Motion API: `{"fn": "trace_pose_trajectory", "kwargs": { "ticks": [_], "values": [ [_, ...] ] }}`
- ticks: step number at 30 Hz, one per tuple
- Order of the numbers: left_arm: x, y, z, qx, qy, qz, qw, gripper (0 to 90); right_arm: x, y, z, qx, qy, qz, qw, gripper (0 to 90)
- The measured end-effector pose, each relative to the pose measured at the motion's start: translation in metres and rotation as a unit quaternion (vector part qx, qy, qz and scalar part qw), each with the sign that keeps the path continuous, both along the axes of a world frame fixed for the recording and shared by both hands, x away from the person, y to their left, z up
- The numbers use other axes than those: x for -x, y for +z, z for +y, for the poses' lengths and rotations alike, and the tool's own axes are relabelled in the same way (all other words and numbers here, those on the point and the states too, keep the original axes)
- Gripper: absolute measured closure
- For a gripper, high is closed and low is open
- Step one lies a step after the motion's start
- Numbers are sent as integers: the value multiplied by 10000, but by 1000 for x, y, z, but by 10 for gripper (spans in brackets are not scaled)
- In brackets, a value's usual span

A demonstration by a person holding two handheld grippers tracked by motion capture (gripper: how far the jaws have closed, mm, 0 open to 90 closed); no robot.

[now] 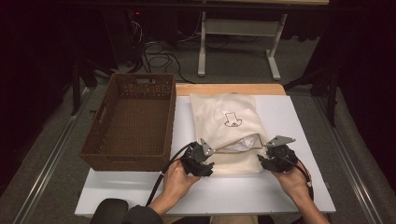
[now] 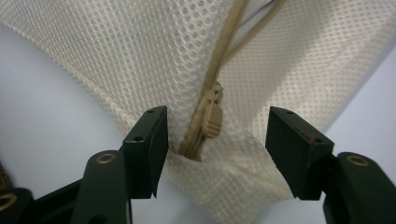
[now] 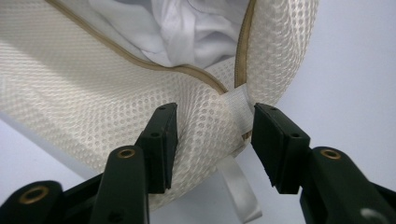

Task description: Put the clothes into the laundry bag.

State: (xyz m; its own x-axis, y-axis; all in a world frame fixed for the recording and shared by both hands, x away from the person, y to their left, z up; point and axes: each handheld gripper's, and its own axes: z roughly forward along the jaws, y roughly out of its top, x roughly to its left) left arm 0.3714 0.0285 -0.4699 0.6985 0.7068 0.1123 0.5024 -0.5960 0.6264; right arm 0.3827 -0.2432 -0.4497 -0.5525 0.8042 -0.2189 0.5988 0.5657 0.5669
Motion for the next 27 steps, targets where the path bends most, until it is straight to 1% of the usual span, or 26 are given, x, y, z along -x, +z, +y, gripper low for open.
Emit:
{"fn": "trace_pose_trajectory", "kwargs": {
  "ticks": [1, 2, 4, 5, 6, 7, 8, 10, 11, 12, 14, 17, 20, 21, 23, 24, 25, 27],
  "values": [
    [-1, -1, -2, -44, 2, -1, 10000, 391, -3, -3, 0, 15, -33, 61, 10000, 496],
    [-2, -2, -5, -162, 19, -54, 9999, 391, -5, -5, 0, 34, -43, 82, 10000, 497],
    [-3, -3, -10, -320, 21, -135, 9994, 399, -8, -12, 0, 59, -96, 151, 9998, 526],
    [-3, -3, -13, -424, 15, -186, 9989, 409, -9, -15, 0, 90, -89, 184, 9997, 570],
    [-5, -4, -15, -536, 18, -226, 9983, 426, -10, -18, -1, 110, -68, 258, 9996, 648],
    [-6, -5, -16, -600, 33, -215, 9980, 442, -11, -21, -2, 103, -33, 343, 9994, 713],
    [-8, -5, -16, -646, 42, -192, 9977, 466, -10, -21, -2, 98, -12, 375, 9992, 768],
    [-11, -6, -15, -681, 44, -132, 9976, 519, -8, -20, -5, 78, 46, 329, 9994, 820],
    [-12, -6, -14, -731, 31, -82, 9973, 565, -6, -18, -6, 82, 78, 291, 9995, 838],
    [-12, -6, -13, -770, 13, -83, 9970, 615, -4, -16, -7, 86, 105, 249, 9996, 843],
    [-11, -5, -10, -927, -27, -93, 9956, 696, 0, -11, -10, 99, 161, 174, 9997, 852],
    [-10, -2, -5, -914, -24, -51, 9958, 780, 8, -5, -18, 42, 229, 52, 9997, 859],
    [-8, 4, 2, -813, -11, -61, 9967, 796, 14, -1, -28, -98, 198, 13, 9998, 864],
    [-6, 6, 5, -750, -33, -58, 9972, 796, 15, -1, -30, -132, 189, 32, 9997, 864],
    [-5, 9, 10, -589, -76, 43, 9982, 794, 17, -1, -35, -176, 163, 58, 9997, 863],
    [-4, 8, 13, -544, -122, 108, 9984, 792, 17, -3, -36, -186, 161, 89, 9997, 863],
    [-4, 6, 14, -524, -158, 154, 9984, 788, 16, -6, -36, -159, 162, 140, 9996, 860],
    [-3, 0, 17, -572, -184, 204, 9980, 771, 14, -13, -36, -100, 153, 261, 9995, 858]
  ]
}}
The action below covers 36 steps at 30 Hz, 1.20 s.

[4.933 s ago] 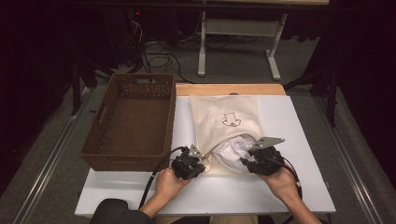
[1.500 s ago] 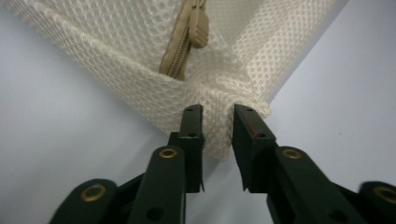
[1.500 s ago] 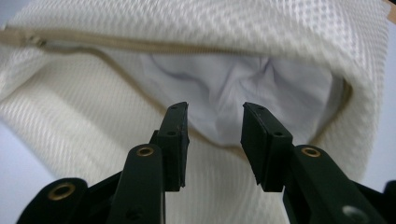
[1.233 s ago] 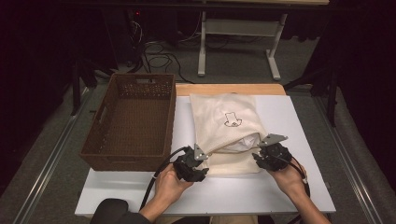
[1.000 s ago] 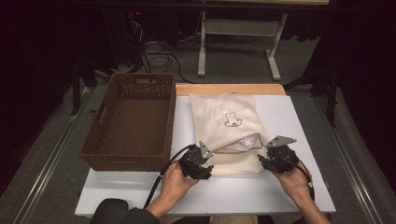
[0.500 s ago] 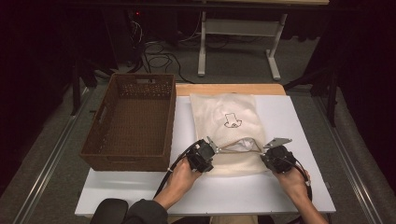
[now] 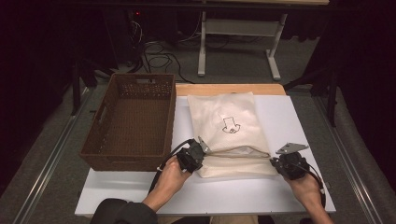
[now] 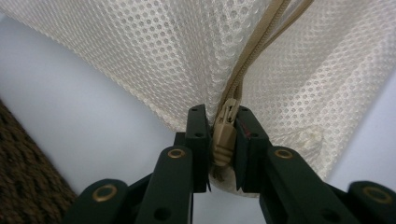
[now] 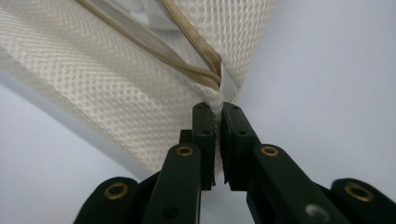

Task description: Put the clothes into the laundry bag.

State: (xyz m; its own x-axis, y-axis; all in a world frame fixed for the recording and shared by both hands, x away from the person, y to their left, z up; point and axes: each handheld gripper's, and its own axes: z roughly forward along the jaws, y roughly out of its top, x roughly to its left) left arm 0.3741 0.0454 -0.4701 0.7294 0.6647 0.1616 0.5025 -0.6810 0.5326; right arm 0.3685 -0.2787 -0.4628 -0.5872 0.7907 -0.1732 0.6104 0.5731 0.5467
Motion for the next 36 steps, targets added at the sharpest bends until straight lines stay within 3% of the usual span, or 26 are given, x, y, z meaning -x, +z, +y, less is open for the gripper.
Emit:
{"fn": "trace_pose_trajectory", "kwargs": {
  "ticks": [2, 6, 11, 16, 19, 22, 30, 36],
  "values": [
    [1, -7, 3, 24, -37, 60, 10000, 750, -1, -9, 1, -31, -9, 134, 9999, 849],
    [2, -12, 10, 325, -15, 78, 9994, 707, 1, -15, 1, -209, -21, 193, 9996, 779],
    [3, -17, 15, 516, 16, 25, 9987, 676, 7, 2, 6, -525, 43, -205, 9984, 676],
    [3, -15, 18, 563, 17, 16, 9984, 677, 6, 8, 25, -606, 215, -461, 9969, 712],
    [1, -15, 21, 600, 25, 64, 9982, 682, 3, 4, 40, -675, 419, -316, 9963, 774],
    [-2, -16, 22, 632, 33, 104, 9979, 679, -1, -7, 52, -488, 564, -142, 9971, 800],
    [-1, -14, 22, 792, 77, 156, 9967, 606, -10, -19, 59, -662, 553, 22, 9963, 757],
    [8, -5, 22, 907, 24, 42, 9959, 608, -12, -30, 71, -527, 683, 117, 9962, 735]
  ]
}}
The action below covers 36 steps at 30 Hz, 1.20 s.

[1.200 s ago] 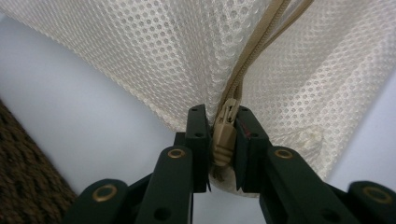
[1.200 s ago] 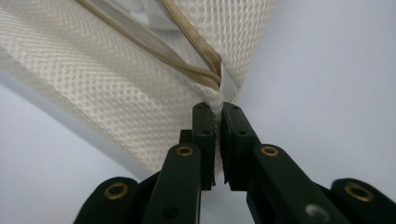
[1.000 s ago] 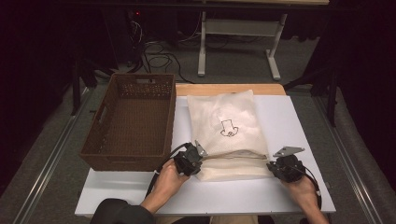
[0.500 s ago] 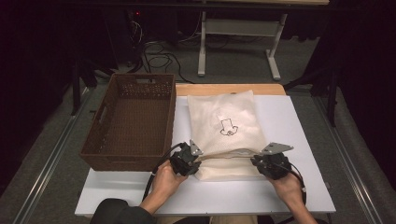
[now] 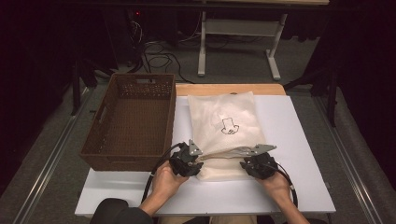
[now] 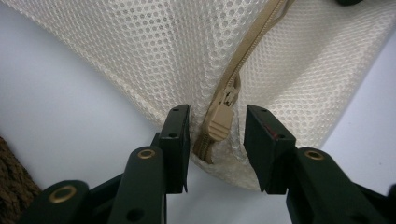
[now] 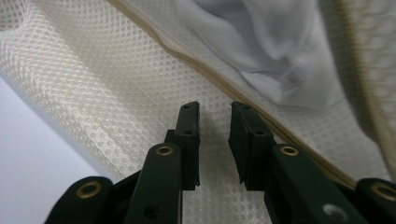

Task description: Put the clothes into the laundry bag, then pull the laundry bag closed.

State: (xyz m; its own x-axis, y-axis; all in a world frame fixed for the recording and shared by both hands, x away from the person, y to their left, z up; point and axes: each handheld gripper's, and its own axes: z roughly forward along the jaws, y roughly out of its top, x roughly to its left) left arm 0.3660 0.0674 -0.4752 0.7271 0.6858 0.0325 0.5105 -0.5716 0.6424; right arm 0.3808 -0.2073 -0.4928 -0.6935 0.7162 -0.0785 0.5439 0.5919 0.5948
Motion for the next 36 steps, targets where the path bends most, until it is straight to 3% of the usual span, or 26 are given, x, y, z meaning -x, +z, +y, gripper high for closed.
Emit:
{"fn": "trace_pose_trajectory", "kwargs": {
  "ticks": [6, 11, 15, 19, 25, 29, 33, 36],
  "values": [
    [6, 4, 5, 225, 65, 200, 9995, 598, -3, -3, -4, -164, -35, 158, 9997, 718],
    [15, 6, 11, 426, 115, 192, 9988, 615, -2, -3, -3, -77, 10, 116, 9999, 717],
    [15, 8, 16, 601, 227, 141, 9978, 686, -1, -3, -3, -92, -9, 79, 9999, 718],
    [12, 7, 13, 617, 227, 173, 9977, 755, -1, -3, -3, -34, 4, 56, 10000, 717],
    [1, 0, 4, 380, 351, 295, 9982, 799, -1, -3, -2, -33, 8, 44, 10000, 717],
    [-5, -3, 1, 622, 313, 540, 9961, 781, 0, -4, -2, -39, -9, 48, 10000, 717],
    [-5, -1, -4, 604, 233, 455, 9969, 776, 0, -4, -2, -21, 8, 35, 10000, 717],
    [-6, -1, -12, 447, 174, 356, 9982, 762, 0, -4, -1, -19, 7, 24, 10000, 717]
  ]
}}
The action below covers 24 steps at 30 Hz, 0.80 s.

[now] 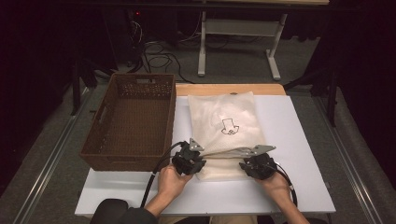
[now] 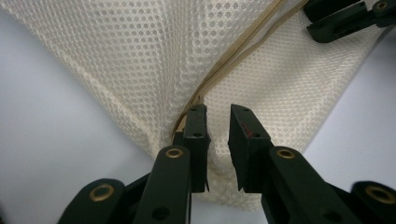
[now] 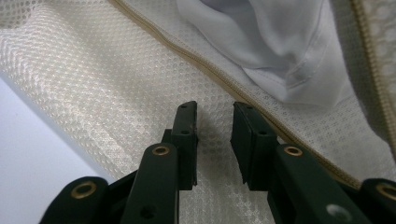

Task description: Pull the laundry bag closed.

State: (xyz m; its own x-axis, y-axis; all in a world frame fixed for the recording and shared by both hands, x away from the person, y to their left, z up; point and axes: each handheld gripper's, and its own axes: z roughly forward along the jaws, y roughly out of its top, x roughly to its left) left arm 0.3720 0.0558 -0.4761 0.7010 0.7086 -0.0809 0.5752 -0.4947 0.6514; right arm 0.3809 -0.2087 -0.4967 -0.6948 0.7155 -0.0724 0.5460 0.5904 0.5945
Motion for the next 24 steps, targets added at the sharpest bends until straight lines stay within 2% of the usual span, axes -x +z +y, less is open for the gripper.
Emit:
{"fn": "trace_pose_trajectory", "kwargs": {
  "ticks": [3, 5, 9, 11, 14, 16, 19, 21, 24],
  "values": [
    [0, -1, -8, -102, -143, -51, 9998, 730, 0, 0, 0, 3, -16, 13, 10000, 717],
    [-1, -3, -13, -51, -317, -39, 9995, 706, 0, 0, 0, 2, -13, 11, 10000, 717],
    [7, 3, -11, -121, -312, -203, 9992, 705, 1, 0, 0, 14, -20, -11, 10000, 717],
    [12, 7, -4, -298, -240, -283, 9989, 702, 1, 0, 0, 10, -19, -12, 10000, 717],
    [16, 8, 7, -448, -21, -332, 9984, 695, 1, 0, 0, 12, -15, 6, 10000, 717],
    [14, 5, 13, -452, 93, -255, 9986, 680, 1, 0, 0, 18, -19, 6, 10000, 716],
    [12, 1, 12, -509, 188, -199, 9983, 650, 0, 0, 0, 12, -16, 11, 10000, 716],
    [10, -1, 9, -517, 166, -114, 9985, 641, 0, 0, 0, 10, -15, 12, 10000, 716],
    [10, -2, 4, -522, 67, -121, 9985, 652, 0, 0, 0, 10, -13, 8, 10000, 716]
  ]
}}
